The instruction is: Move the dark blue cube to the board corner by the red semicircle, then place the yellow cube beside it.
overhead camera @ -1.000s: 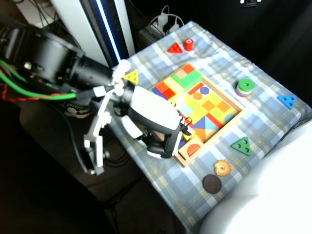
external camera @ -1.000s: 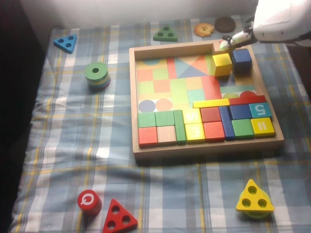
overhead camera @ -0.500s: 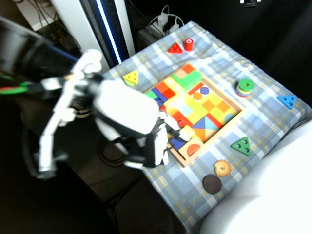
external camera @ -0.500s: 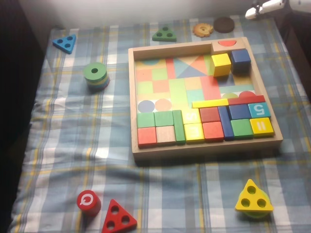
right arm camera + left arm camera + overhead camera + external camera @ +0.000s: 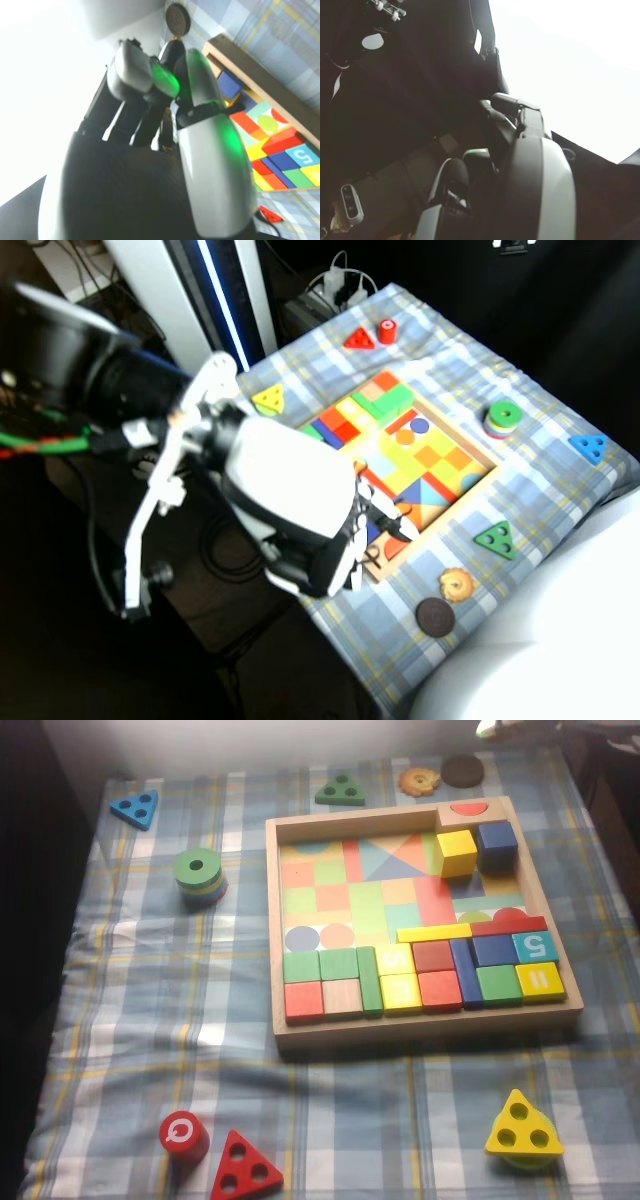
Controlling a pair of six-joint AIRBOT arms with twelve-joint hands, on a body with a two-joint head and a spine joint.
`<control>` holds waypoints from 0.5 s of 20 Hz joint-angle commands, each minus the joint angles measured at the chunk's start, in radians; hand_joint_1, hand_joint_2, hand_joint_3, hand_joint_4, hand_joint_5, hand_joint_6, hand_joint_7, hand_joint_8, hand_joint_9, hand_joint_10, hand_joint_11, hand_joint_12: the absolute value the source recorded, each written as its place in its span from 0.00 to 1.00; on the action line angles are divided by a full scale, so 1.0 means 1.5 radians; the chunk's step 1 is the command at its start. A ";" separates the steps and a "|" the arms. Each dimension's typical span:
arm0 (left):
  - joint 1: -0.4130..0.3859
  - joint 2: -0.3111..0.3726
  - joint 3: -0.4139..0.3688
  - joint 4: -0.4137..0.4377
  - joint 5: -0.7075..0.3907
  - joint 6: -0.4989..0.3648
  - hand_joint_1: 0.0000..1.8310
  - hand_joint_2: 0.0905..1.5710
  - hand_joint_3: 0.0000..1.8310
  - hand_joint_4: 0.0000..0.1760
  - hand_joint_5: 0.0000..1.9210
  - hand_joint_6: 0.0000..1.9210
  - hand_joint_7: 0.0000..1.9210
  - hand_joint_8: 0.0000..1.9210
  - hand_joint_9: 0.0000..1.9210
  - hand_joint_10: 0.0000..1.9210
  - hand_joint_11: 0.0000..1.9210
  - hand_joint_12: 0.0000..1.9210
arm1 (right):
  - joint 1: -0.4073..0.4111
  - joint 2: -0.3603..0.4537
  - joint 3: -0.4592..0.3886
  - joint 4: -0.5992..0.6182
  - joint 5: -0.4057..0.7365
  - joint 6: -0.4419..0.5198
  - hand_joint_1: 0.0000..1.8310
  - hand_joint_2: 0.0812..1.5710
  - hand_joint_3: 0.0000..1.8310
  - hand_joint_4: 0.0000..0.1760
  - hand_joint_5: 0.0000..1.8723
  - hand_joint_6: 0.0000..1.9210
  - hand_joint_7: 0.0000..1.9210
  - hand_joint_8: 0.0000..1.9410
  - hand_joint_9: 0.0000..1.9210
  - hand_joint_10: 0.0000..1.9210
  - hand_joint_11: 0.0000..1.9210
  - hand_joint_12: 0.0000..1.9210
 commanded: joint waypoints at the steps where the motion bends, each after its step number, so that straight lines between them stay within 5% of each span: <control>1: -0.005 -0.004 0.001 -0.021 -0.069 -0.007 0.29 0.95 0.00 1.00 0.18 0.98 0.29 0.00 0.30 0.00 0.01 0.72 | 0.006 -0.003 0.004 -0.001 -0.065 -0.004 0.79 0.76 0.00 0.81 0.12 0.00 0.47 1.00 0.60 1.00 0.64 1.00; 3: -0.005 -0.006 0.003 -0.021 -0.069 -0.007 0.29 0.95 0.00 1.00 0.18 0.99 0.29 0.00 0.31 0.00 0.03 0.73 | 0.007 -0.011 0.011 -0.002 -0.074 -0.004 0.79 0.75 0.00 0.82 0.12 0.00 0.47 1.00 0.60 1.00 0.65 1.00; 4: -0.005 -0.007 0.003 -0.021 -0.069 -0.007 0.31 0.94 0.00 1.00 0.19 0.97 0.30 0.01 0.32 0.01 0.02 0.75 | 0.007 -0.016 0.016 -0.002 -0.078 -0.004 0.79 0.75 0.00 0.66 0.11 0.00 0.47 1.00 0.60 1.00 0.64 1.00; 6: -0.005 -0.007 0.004 -0.021 -0.069 -0.007 0.30 0.94 0.00 1.00 0.18 0.98 0.30 0.00 0.32 0.01 0.02 0.74 | 0.006 -0.035 0.038 -0.001 -0.085 -0.003 0.79 0.75 0.00 0.64 0.11 0.00 0.47 1.00 0.61 1.00 0.66 1.00; 10: -0.006 -0.009 0.007 -0.021 -0.069 -0.007 0.32 0.93 0.00 1.00 0.20 0.96 0.30 0.00 0.33 0.01 0.05 0.73 | -0.005 -0.084 0.095 0.002 -0.103 0.019 0.80 0.76 0.00 0.73 0.12 0.00 0.43 1.00 0.56 1.00 0.64 1.00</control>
